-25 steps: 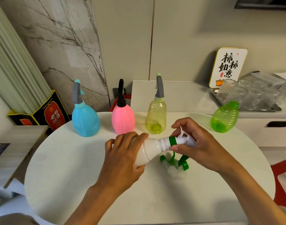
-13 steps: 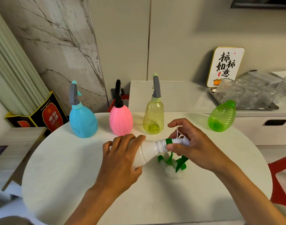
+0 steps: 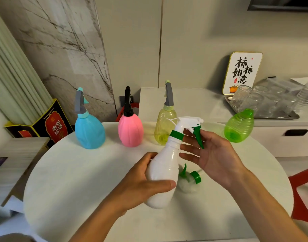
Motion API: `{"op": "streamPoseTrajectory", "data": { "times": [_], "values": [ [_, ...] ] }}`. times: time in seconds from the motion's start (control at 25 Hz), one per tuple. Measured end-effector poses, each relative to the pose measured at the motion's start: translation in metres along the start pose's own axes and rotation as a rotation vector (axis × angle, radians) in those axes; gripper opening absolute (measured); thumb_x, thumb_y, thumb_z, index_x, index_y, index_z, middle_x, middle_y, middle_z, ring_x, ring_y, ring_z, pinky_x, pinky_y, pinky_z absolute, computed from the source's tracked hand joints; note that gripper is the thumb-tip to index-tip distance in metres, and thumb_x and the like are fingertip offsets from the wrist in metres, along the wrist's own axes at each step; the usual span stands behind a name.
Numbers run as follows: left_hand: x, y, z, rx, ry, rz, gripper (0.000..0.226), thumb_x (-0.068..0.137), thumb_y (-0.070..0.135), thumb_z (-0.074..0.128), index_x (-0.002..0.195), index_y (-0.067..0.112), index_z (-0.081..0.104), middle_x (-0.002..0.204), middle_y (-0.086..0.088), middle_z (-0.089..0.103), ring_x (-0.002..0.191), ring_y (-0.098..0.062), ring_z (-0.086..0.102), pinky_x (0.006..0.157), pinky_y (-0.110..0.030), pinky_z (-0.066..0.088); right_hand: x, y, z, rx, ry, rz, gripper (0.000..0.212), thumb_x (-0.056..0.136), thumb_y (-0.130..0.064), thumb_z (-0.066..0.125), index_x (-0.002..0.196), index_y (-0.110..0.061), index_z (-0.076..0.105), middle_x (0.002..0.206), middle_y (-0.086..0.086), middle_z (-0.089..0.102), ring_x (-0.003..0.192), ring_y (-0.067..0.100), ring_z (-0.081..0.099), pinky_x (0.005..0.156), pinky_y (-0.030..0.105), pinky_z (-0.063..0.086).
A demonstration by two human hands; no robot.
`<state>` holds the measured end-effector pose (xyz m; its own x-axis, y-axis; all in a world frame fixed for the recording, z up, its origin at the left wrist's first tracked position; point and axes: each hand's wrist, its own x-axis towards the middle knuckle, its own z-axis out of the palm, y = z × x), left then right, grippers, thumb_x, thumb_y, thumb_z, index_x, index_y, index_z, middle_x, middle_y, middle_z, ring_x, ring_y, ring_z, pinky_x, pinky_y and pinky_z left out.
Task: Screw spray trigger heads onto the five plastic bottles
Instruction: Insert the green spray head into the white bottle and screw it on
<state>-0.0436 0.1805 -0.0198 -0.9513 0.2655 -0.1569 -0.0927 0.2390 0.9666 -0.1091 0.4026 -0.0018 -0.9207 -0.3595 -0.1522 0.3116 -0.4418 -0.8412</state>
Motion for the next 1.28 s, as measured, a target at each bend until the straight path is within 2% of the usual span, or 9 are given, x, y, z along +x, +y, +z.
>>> {"op": "streamPoseTrajectory", "data": {
  "times": [0.24,0.4,0.48,0.64,0.84,0.92,1.08,1.16,1.28],
  "values": [
    [-0.001,0.001,0.001,-0.049,-0.017,0.002,0.053,0.058,0.05,0.082,0.1,0.064,0.052,0.099,0.029,0.065,0.088,0.006,0.065,0.065,-0.017,0.057,-0.002,0.001,-0.005,-0.146,0.141,-0.035,0.026,0.095,-0.024,0.056,0.112,-0.013,0.072,0.113,0.015,0.075,0.09,0.026,0.073,0.076,0.039,0.059],
    [-0.002,0.001,0.002,-0.069,-0.034,-0.004,0.053,0.06,0.049,0.083,0.106,0.056,0.057,0.101,0.02,0.069,0.091,-0.003,0.068,0.07,-0.024,0.06,0.001,0.008,-0.002,-0.287,0.386,-0.013,0.018,0.096,-0.02,0.06,0.11,-0.012,0.069,0.106,0.009,0.076,0.089,0.023,0.071,0.077,0.04,0.056],
    [-0.002,-0.001,0.002,0.028,0.034,0.021,0.059,0.057,0.052,0.084,0.108,0.055,0.054,0.102,0.024,0.066,0.089,0.0,0.066,0.07,-0.024,0.06,0.0,0.006,0.0,-0.416,0.514,-0.057,0.011,0.09,-0.02,0.068,0.1,-0.014,0.067,0.099,0.006,0.073,0.09,0.023,0.068,0.074,0.038,0.054],
    [-0.001,-0.004,0.005,0.458,0.23,0.149,0.074,0.054,0.062,0.08,0.117,0.051,0.043,0.107,0.027,0.056,0.093,0.0,0.057,0.072,-0.023,0.055,-0.008,0.004,0.013,-0.484,0.228,-0.038,0.026,0.08,-0.038,0.075,0.096,-0.018,0.075,0.092,0.001,0.078,0.087,0.017,0.072,0.073,0.033,0.055],
    [0.002,-0.008,0.004,0.598,0.274,0.268,0.082,0.058,0.061,0.077,0.129,0.048,0.038,0.115,0.029,0.045,0.101,-0.002,0.05,0.087,-0.03,0.05,-0.001,0.011,0.012,-0.481,0.459,-0.152,0.027,0.079,-0.035,0.078,0.099,-0.017,0.074,0.091,0.008,0.077,0.079,0.018,0.07,0.066,0.03,0.054],
    [0.003,-0.008,0.002,0.517,0.293,0.239,0.083,0.055,0.06,0.08,0.127,0.049,0.039,0.114,0.032,0.048,0.099,0.001,0.052,0.081,-0.023,0.051,-0.002,0.005,0.008,-0.428,0.39,-0.172,0.026,0.08,-0.021,0.079,0.103,-0.013,0.074,0.091,0.011,0.076,0.076,0.018,0.068,0.067,0.032,0.054],
    [0.005,0.001,-0.015,0.315,0.31,0.223,0.076,0.046,0.059,0.083,0.114,0.049,0.051,0.109,0.036,0.054,0.096,0.01,0.055,0.063,-0.015,0.055,-0.003,-0.009,0.002,-0.282,0.258,-0.227,0.047,0.074,-0.006,0.079,0.119,-0.013,0.068,0.098,0.004,0.076,0.083,0.018,0.071,0.073,0.035,0.06],
    [0.007,0.007,-0.031,0.208,0.356,0.196,0.073,0.044,0.057,0.084,0.11,0.053,0.052,0.106,0.036,0.055,0.094,0.011,0.055,0.057,-0.013,0.055,-0.004,-0.017,-0.006,-0.236,0.32,-0.201,0.047,0.077,-0.004,0.078,0.12,-0.018,0.065,0.106,0.004,0.075,0.088,0.02,0.072,0.074,0.038,0.061],
    [0.006,0.011,-0.052,0.081,0.384,0.108,0.075,0.041,0.056,0.091,0.103,0.062,0.05,0.099,0.036,0.056,0.093,0.004,0.057,0.047,-0.009,0.05,-0.007,-0.031,-0.018,-0.209,0.468,-0.187,0.024,0.086,-0.005,0.069,0.107,-0.015,0.068,0.098,0.006,0.077,0.08,0.023,0.071,0.07,0.036,0.059]
  ]
}}
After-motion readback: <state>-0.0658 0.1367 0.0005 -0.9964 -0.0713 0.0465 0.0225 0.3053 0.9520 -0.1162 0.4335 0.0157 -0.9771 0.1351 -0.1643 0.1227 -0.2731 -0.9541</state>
